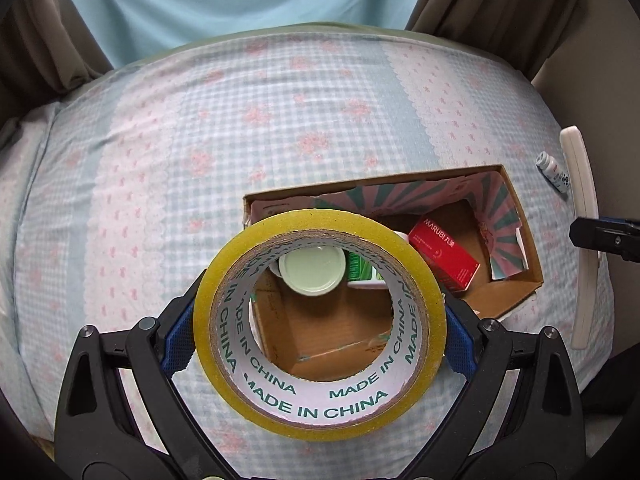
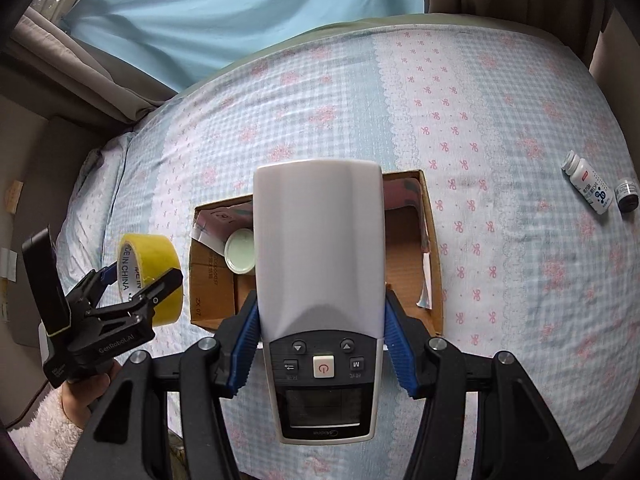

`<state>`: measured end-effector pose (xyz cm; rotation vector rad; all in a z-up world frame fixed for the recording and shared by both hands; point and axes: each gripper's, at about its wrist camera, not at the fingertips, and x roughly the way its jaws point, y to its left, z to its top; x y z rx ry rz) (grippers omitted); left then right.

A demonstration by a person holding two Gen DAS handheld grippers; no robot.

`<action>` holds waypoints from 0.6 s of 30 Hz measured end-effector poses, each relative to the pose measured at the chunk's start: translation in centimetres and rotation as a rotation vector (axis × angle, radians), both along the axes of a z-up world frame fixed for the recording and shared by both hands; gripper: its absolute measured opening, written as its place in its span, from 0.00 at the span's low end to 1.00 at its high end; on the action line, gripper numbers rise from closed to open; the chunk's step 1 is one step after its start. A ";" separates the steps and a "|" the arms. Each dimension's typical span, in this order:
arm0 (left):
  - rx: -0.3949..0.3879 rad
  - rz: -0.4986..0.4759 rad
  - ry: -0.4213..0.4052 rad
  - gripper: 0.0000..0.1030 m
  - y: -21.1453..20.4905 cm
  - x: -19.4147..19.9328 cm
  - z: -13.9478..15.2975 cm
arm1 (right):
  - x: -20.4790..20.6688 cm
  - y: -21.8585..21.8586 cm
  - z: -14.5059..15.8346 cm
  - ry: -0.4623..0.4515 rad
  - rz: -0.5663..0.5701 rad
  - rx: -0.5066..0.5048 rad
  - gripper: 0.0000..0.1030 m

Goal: Organize rigid objects
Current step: 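Carry tape roll and remote into the cardboard box and open both tools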

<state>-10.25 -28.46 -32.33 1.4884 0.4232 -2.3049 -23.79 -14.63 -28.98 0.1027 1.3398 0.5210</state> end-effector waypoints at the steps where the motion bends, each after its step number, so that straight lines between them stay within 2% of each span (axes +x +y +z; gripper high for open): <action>1: 0.000 -0.006 -0.006 0.94 -0.1 -0.1 -0.5 | 0.2 0.7 -0.3 -0.019 0.010 -0.016 0.52; 4: 0.001 -0.028 -0.027 0.94 0.0 -0.5 -2.4 | 1.2 3.1 -1.5 -0.087 0.101 -0.100 0.52; 10: -0.002 -0.095 -0.082 0.94 1.4 -1.4 -6.1 | 1.3 6.9 -5.8 -0.194 0.398 -0.282 0.52; 15: -0.047 -0.148 -0.107 0.94 2.4 -1.7 -7.5 | 1.1 6.7 -8.8 -0.191 0.453 -0.341 0.52; 18: -0.049 -0.151 -0.112 0.94 2.4 -1.9 -7.9 | 1.0 6.7 -9.4 -0.216 0.471 -0.364 0.52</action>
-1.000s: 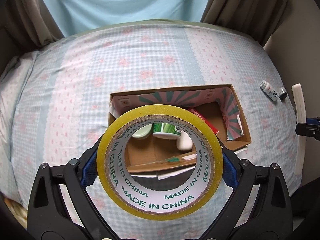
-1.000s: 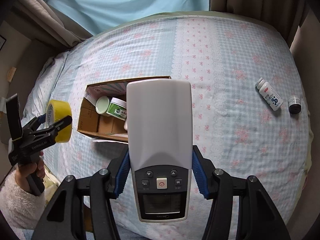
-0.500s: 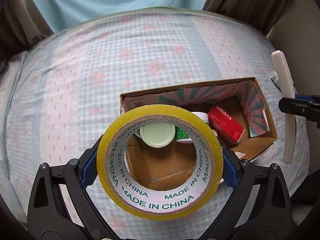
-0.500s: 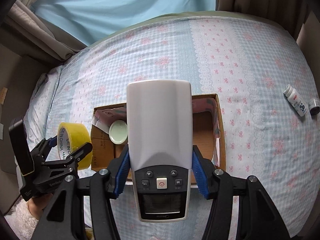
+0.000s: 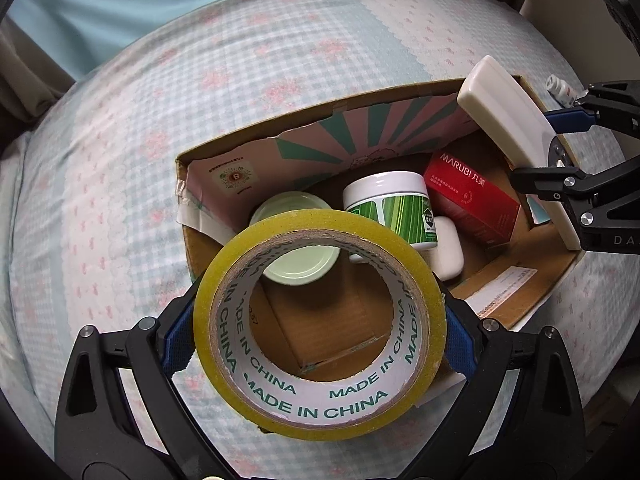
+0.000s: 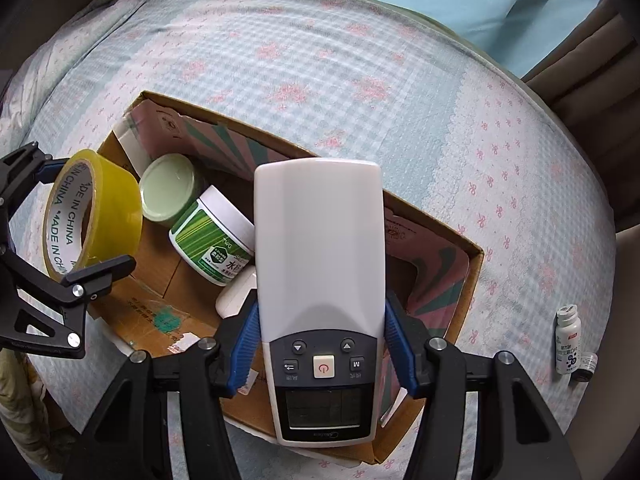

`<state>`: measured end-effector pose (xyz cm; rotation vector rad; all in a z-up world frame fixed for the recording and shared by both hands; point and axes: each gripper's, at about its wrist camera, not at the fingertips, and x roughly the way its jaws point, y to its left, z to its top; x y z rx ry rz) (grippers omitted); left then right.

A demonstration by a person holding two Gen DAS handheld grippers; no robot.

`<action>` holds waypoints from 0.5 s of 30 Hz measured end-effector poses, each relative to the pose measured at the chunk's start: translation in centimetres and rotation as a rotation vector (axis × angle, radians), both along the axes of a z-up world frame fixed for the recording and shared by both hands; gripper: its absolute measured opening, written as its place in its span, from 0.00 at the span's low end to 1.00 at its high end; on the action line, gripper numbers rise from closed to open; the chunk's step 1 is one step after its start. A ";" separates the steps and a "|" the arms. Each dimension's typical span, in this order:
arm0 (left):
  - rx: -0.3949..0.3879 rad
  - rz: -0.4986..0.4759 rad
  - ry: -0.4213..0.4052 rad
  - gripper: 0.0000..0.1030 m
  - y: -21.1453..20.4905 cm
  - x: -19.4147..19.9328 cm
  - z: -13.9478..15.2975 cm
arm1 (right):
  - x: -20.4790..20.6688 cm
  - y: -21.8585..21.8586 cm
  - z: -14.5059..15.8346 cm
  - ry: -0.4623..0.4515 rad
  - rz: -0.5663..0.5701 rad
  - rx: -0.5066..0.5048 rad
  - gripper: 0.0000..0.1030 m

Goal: Organize rigid objects
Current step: 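Carry tape roll and remote into the cardboard box and open both tools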

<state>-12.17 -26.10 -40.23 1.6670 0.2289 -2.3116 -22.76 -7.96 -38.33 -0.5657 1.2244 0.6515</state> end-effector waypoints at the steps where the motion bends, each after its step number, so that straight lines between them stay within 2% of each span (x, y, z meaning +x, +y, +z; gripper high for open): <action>1: 0.004 -0.001 0.000 0.94 0.0 -0.1 -0.1 | 0.0 0.1 -0.1 -0.002 0.004 -0.009 0.52; 5: 0.065 -0.008 0.002 0.94 -0.1 -0.3 -0.4 | 0.3 0.1 -0.7 0.000 -0.003 -0.011 0.52; 6: 0.078 -0.006 -0.005 1.00 -0.1 -0.3 -0.4 | 0.4 -0.2 -0.8 0.005 -0.011 -0.008 0.52; 7: 0.083 -0.005 0.000 1.00 -0.1 -0.2 -0.3 | 0.3 -0.3 -0.6 -0.010 -0.024 -0.004 0.60; 8: 0.087 -0.003 0.012 1.00 -0.2 -0.1 0.0 | 0.4 -0.7 -0.3 -0.036 -0.038 0.004 0.83; 9: 0.092 -0.002 0.026 1.00 -0.2 0.1 0.3 | 0.4 -1.0 0.2 -0.058 -0.055 0.016 0.95; 10: 0.090 -0.002 0.036 1.00 -0.1 0.3 0.7 | 0.4 -1.4 0.6 -0.070 -0.075 0.037 1.00; 15: 0.067 0.008 0.044 1.00 -0.1 1.1 1.9 | 0.6 -3.0 1.7 -0.058 -0.160 0.085 1.00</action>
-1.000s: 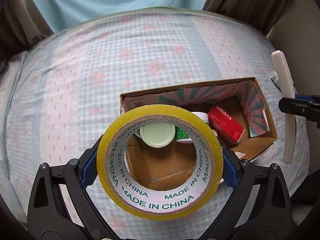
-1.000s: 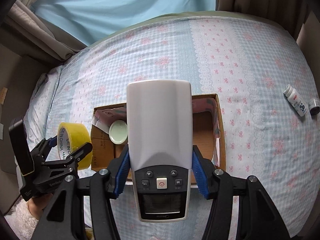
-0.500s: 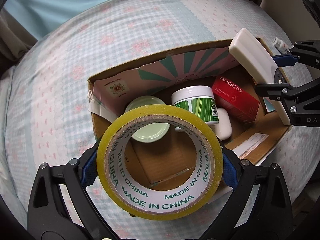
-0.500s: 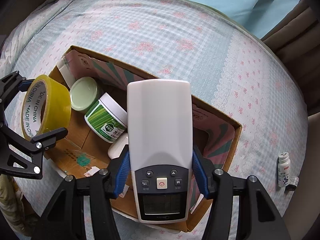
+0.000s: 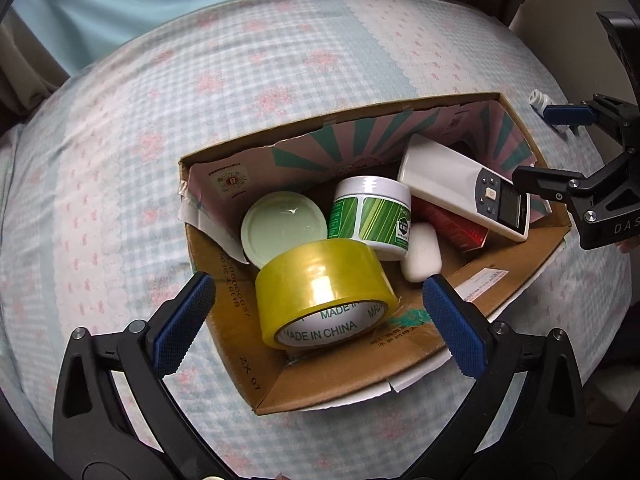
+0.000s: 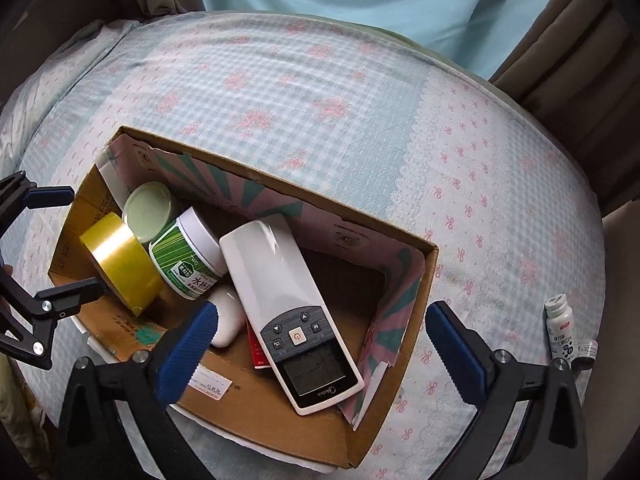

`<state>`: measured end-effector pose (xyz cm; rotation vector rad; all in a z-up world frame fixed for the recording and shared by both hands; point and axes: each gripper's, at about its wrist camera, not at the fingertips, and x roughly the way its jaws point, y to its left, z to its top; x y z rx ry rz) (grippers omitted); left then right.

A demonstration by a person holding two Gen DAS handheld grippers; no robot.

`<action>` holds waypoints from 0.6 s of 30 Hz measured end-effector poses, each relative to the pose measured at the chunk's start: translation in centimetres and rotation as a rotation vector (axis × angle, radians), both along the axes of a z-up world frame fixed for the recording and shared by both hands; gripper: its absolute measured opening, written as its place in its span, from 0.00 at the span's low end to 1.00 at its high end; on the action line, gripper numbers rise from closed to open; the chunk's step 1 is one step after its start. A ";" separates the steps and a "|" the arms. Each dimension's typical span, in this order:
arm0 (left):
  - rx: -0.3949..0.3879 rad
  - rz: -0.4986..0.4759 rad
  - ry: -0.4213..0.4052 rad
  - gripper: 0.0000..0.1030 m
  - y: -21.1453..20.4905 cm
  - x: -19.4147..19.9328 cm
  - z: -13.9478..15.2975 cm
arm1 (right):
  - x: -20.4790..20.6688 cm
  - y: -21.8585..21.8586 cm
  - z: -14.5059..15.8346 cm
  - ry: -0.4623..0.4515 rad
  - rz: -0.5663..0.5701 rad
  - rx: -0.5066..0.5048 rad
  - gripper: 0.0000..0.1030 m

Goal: Organize rigid objects
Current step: 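Carry tape roll and remote into the cardboard box and open both tools, then lift both tools out and move toward the vitamin bottle and black jar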

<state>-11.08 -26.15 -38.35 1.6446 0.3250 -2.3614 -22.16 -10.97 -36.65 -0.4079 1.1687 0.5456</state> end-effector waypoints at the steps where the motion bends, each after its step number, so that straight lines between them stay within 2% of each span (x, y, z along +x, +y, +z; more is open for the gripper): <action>1: 0.007 0.003 -0.002 1.00 0.0 0.2 0.1 | 0.0 -0.2 0.1 -0.001 -0.011 0.000 1.00; 7: 0.020 0.022 0.009 1.00 0.1 1.1 1.1 | -0.7 -0.9 1.0 -0.013 -0.040 0.007 1.00; 18: -0.039 0.077 0.022 1.00 0.3 4.0 5.2 | -2.2 -1.9 4.4 -0.064 -0.088 0.037 1.00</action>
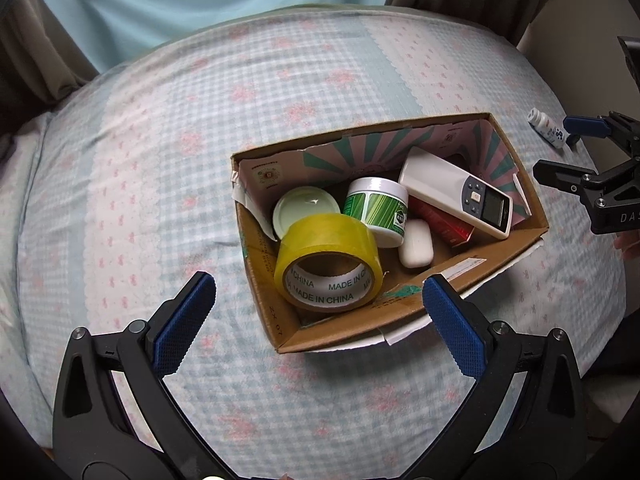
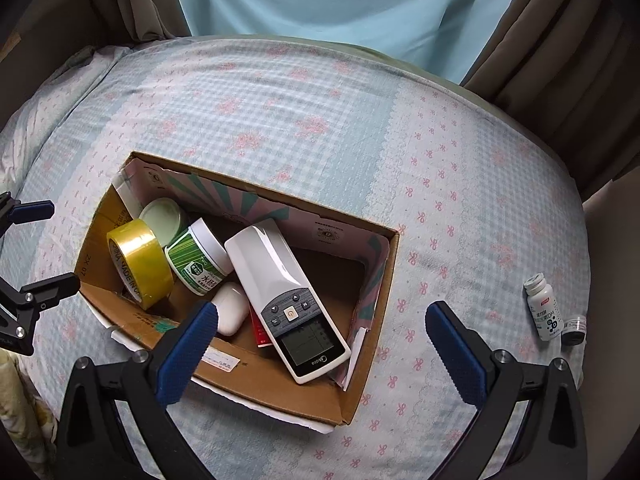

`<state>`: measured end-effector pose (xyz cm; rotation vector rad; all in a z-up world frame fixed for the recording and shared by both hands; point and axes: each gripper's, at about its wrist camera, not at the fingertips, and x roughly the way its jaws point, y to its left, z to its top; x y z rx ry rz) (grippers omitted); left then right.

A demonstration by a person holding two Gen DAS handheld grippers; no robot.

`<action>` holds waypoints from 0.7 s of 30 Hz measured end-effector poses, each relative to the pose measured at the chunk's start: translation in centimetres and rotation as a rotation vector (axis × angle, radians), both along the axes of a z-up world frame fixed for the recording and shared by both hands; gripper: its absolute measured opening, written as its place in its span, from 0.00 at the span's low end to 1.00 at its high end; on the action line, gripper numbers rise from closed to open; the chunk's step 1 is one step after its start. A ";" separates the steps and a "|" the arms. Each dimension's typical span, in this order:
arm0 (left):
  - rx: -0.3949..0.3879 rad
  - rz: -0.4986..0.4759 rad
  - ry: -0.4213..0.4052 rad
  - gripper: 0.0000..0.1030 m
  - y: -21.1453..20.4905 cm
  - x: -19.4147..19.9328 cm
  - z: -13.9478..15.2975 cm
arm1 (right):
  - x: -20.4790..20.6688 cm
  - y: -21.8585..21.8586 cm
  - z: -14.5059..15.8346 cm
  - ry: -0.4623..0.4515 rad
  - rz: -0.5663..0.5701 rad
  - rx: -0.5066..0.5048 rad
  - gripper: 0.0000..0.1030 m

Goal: Organize rigid objects
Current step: 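Lift both tools out and move toward the vitamin bottle and black jar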

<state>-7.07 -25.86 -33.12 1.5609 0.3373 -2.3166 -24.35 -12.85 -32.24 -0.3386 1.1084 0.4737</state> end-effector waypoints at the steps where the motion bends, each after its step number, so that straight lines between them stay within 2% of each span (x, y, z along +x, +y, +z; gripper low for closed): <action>1: -0.002 0.009 0.003 1.00 0.1 0.3 0.6 | -0.4 -0.1 0.6 -0.013 -0.011 0.005 1.00; 6: 0.009 0.068 0.039 1.00 1.1 1.9 4.2 | -2.2 -2.3 4.5 -0.052 -0.105 0.075 1.00; 9: 0.010 0.093 0.066 1.00 2.3 1.9 6.5 | -3.2 -4.6 6.6 -0.043 -0.184 0.105 1.00; 13: 0.014 0.114 0.103 1.00 4.3 1.1 9.1 | -4.7 -8.7 9.4 -0.078 -0.274 0.128 1.00; 18: -0.040 0.121 0.159 1.00 7.5 -0.6 12.2 | -6.2 -14.4 12.2 -0.141 -0.354 0.118 1.00; 21: -0.034 0.112 0.174 1.00 9.4 -2.1 13.3 | -6.8 -17.9 13.4 -0.190 -0.412 0.088 1.00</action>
